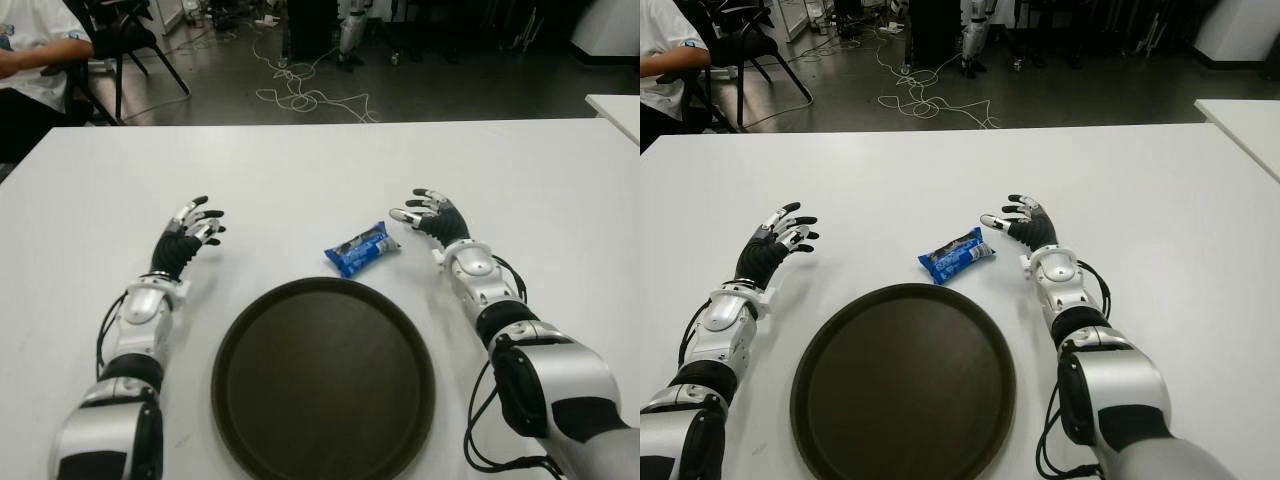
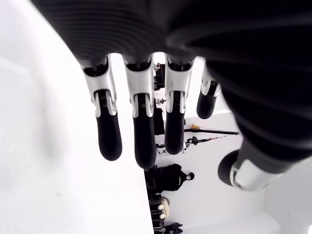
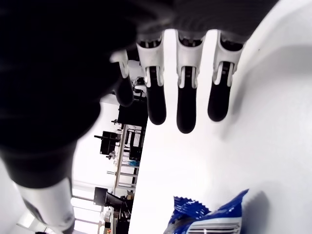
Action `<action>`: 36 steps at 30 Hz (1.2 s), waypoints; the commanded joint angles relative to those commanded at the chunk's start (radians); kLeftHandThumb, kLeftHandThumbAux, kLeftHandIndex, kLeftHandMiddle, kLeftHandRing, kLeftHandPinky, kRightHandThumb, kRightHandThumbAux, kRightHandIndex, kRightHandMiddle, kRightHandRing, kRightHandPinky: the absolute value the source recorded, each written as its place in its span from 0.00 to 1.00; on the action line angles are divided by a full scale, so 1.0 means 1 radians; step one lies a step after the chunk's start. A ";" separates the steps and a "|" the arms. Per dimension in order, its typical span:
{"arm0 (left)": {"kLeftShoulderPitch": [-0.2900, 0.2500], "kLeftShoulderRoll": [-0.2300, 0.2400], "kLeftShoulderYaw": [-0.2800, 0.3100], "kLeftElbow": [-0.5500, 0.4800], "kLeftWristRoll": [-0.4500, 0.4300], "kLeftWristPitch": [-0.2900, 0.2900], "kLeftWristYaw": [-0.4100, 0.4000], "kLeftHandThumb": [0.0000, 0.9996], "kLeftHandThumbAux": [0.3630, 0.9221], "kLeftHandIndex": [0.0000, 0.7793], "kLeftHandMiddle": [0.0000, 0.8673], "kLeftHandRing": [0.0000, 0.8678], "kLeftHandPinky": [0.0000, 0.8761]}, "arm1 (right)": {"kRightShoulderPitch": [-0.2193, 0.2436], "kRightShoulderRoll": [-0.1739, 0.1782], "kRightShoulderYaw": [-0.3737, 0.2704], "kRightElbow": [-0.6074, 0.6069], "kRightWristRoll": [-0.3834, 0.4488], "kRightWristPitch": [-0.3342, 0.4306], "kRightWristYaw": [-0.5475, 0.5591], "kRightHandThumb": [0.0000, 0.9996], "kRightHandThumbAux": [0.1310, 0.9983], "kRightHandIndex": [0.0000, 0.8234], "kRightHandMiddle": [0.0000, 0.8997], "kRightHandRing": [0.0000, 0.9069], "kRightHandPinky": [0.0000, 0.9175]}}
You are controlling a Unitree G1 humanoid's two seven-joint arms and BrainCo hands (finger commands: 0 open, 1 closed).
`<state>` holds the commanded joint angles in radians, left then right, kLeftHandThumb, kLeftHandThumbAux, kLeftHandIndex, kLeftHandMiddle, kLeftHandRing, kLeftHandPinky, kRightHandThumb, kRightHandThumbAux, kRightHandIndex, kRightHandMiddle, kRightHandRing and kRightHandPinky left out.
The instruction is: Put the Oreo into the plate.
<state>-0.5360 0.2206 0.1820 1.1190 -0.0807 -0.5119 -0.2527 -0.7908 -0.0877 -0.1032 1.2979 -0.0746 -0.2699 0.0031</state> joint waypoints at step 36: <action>-0.006 -0.005 -0.001 0.001 0.000 0.006 0.008 0.24 0.45 0.16 0.32 0.38 0.45 | 0.001 -0.006 0.010 -0.002 -0.007 -0.014 0.034 0.00 0.73 0.23 0.31 0.31 0.34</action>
<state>-0.5417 0.2154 0.1812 1.1203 -0.0803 -0.5061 -0.2444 -0.7894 -0.0939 -0.0927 1.2962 -0.0820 -0.2835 0.0367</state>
